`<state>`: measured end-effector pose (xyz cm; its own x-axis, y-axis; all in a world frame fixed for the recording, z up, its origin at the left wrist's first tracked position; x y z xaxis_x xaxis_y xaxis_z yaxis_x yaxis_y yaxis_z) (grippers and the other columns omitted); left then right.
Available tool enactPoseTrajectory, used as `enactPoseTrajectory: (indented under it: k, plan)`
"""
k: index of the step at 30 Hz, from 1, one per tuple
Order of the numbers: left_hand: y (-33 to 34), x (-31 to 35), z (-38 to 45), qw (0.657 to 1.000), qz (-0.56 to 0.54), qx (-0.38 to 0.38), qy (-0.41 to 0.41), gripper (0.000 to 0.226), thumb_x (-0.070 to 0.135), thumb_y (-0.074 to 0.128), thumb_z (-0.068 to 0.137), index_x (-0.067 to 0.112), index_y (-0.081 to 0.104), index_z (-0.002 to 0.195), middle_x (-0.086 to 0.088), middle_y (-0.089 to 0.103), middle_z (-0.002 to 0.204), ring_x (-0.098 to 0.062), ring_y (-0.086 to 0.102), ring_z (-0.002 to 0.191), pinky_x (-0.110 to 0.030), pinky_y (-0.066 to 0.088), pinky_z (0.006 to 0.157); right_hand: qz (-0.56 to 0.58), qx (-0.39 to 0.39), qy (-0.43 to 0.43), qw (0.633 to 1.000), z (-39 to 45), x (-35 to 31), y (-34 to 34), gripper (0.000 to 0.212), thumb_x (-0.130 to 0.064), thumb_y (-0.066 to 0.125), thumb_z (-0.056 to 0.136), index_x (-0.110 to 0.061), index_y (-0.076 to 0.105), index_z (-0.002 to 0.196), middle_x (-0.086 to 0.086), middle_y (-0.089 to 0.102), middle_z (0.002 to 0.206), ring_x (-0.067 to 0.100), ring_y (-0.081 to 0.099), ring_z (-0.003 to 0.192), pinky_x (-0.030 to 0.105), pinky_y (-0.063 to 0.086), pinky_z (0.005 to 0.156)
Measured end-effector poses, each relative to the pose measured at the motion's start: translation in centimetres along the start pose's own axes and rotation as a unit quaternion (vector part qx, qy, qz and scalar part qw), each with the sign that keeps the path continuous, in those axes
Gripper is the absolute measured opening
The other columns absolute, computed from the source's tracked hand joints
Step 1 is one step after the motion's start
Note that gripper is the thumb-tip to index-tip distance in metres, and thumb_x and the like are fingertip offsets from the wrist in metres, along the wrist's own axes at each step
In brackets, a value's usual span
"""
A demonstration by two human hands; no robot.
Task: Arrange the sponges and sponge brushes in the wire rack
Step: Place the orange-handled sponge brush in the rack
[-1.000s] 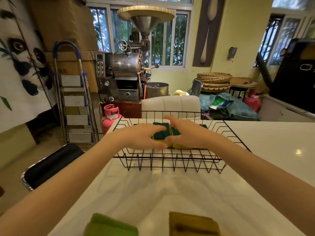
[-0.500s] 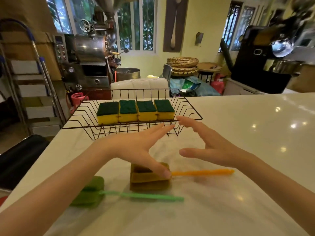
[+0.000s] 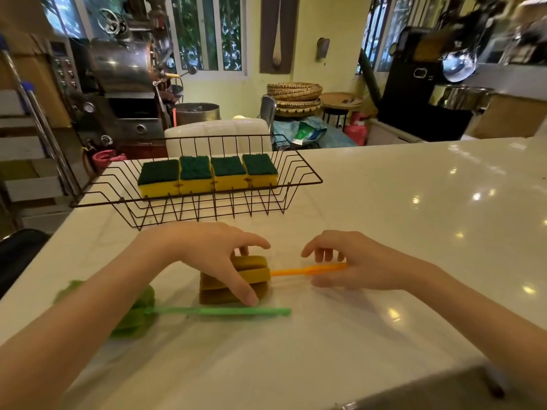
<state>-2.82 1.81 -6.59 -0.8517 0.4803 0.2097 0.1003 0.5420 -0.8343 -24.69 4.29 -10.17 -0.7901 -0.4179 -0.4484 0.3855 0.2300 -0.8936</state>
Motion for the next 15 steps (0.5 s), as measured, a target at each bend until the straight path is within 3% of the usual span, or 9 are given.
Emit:
enactPoseTrajectory:
  k: [6, 11, 15]
  plan:
    - [-0.1, -0.4, -0.1, 1.0, 0.011, -0.006, 0.01, 0.071, 0.049, 0.066, 0.071, 0.039, 0.03, 0.131, 0.013, 0.04, 0.115, -0.009, 0.039, 0.104, -0.021, 0.038, 0.084, -0.021, -0.019, -0.006, 1.0, 0.5, 0.0, 0.0, 0.014, -0.027, 0.061, 0.083, -0.024, 0.065, 0.096, 0.003, 0.061, 0.088, 0.016, 0.051, 0.077, 0.027, 0.042, 0.068]
    - [-0.9, -1.0, -0.2, 0.999, 0.005, 0.038, 0.015, 0.063, 0.046, 0.064, 0.075, 0.038, 0.034, 0.129, 0.013, 0.041, 0.112, -0.009, 0.041, 0.102, -0.017, 0.039, 0.076, -0.031, 0.007, -0.024, 0.999, 1.3, 0.1, -1.2, 0.012, -0.025, 0.061, 0.084, -0.023, 0.066, 0.095, 0.0, 0.063, 0.087, 0.011, 0.052, 0.076, 0.018, 0.038, 0.063]
    - [-2.9, -1.9, -1.2, 0.994, -0.016, 0.101, 0.026, 0.059, 0.045, 0.064, 0.074, 0.041, 0.036, 0.126, 0.013, 0.044, 0.112, -0.01, 0.045, 0.104, -0.02, 0.042, 0.081, -0.012, 0.058, -0.037, 0.998, 2.4, -0.3, -3.1, 0.01, -0.026, 0.063, 0.082, -0.025, 0.068, 0.09, -0.004, 0.063, 0.084, 0.009, 0.052, 0.075, 0.013, 0.039, 0.063]
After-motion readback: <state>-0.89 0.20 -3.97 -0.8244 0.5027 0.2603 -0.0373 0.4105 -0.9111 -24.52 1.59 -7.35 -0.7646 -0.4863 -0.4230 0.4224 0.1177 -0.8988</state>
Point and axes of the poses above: each hand's wrist, its own z-axis towards the middle knuckle, its own y-axis out of the palm, x = y × z, the point moved 1 cm from there along z, towards the middle knuckle
